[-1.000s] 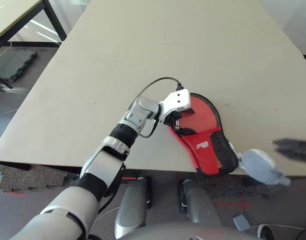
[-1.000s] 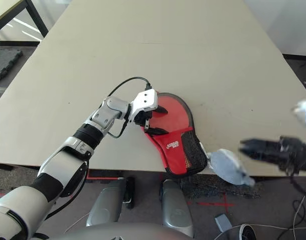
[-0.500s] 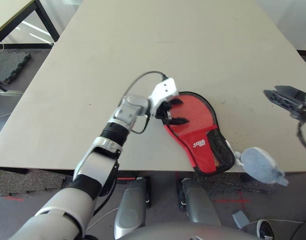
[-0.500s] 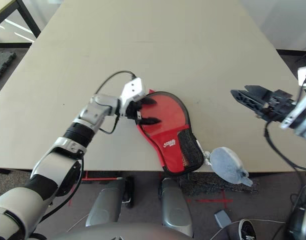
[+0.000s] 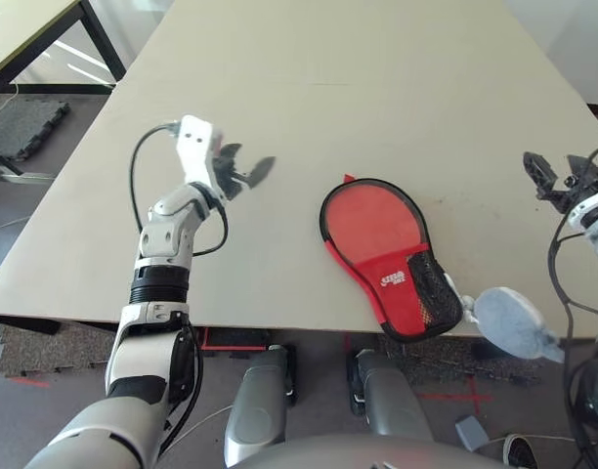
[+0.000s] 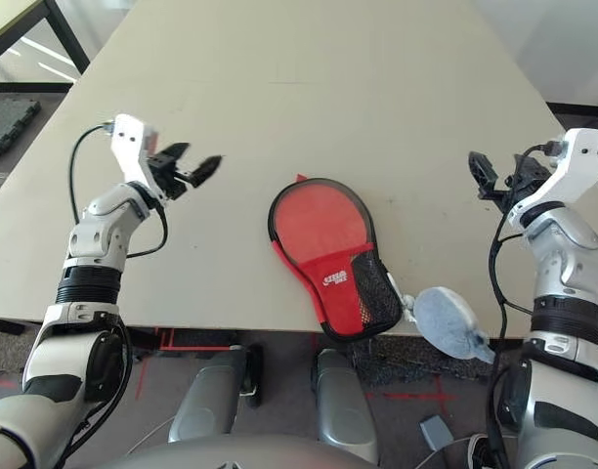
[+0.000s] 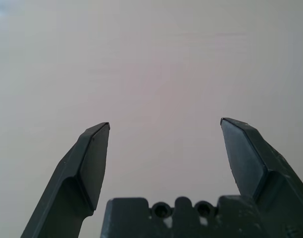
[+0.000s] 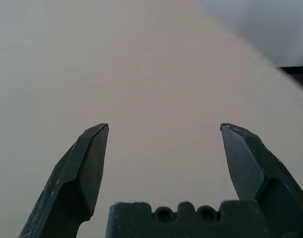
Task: Store the ping-pong paddle in its case and zip it.
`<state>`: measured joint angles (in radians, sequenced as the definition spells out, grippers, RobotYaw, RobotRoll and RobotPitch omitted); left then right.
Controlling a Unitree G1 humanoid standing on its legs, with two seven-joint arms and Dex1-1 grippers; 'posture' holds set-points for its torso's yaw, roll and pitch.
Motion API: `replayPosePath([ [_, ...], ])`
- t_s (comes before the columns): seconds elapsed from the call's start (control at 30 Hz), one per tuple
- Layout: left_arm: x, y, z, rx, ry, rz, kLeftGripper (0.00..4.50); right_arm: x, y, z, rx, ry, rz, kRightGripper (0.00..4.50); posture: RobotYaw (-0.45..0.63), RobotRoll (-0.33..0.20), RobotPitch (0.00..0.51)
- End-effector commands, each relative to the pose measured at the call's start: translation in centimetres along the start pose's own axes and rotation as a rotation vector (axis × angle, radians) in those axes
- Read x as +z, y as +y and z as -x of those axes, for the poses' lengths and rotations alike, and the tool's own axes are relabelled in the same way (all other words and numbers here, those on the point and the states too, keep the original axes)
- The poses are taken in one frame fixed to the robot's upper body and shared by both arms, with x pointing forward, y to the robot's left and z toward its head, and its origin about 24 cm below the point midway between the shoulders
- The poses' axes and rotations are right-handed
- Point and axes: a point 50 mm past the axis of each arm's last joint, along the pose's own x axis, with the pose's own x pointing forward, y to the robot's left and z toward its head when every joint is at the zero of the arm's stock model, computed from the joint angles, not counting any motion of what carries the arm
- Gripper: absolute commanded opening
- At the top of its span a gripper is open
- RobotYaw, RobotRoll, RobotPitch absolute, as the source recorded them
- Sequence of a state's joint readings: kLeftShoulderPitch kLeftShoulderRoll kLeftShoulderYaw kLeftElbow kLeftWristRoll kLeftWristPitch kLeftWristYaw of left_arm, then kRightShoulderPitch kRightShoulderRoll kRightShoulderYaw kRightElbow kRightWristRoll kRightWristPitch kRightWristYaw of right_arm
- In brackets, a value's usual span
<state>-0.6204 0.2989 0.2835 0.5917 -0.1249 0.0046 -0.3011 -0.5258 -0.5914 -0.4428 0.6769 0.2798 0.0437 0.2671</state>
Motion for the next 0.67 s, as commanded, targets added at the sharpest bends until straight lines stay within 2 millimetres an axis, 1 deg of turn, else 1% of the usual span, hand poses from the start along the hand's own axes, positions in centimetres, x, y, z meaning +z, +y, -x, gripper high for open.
replayPosePath([
  [0.03,-1.1,1.5,0.6,0.174,-0.031,-0.038,4.5,-0.5,0.6,-0.5,-0.077,-0.051,0.009,4.47,0.06,0.0,0.155],
  [0.17,-1.9,1.7,0.8,0.237,-0.033,-0.039,4.5,-1.2,0.9,-0.8,-0.156,-0.057,0.07,4.47,0.06,0.0,0.152],
  [0.23,-2.1,1.8,0.9,0.264,-0.031,-0.028,4.5,-1.5,0.8,-0.9,-0.233,-0.054,0.087,4.47,0.06,0.0,0.148],
  [0.33,-2.5,1.5,0.9,0.267,-0.022,-0.021,4.5,-1.8,0.8,-1.0,-0.303,-0.058,0.143,4.47,0.06,0.0,0.145],
  [0.43,-2.7,1.4,1.0,0.261,-0.02,-0.011,4.5,-2.0,1.1,-1.1,-0.321,-0.061,0.142,4.47,0.06,0.0,0.144],
  [0.53,-2.8,1.5,1.0,0.262,-0.015,-0.012,4.5,-2.2,1.1,-1.1,-0.341,-0.059,0.131,4.47,0.06,0.0,0.148],
  [0.67,-2.8,1.6,1.1,0.261,-0.016,-0.013,4.5,-2.4,1.4,-1.1,-0.331,-0.054,0.125,4.47,0.07,0.0,0.149],
])
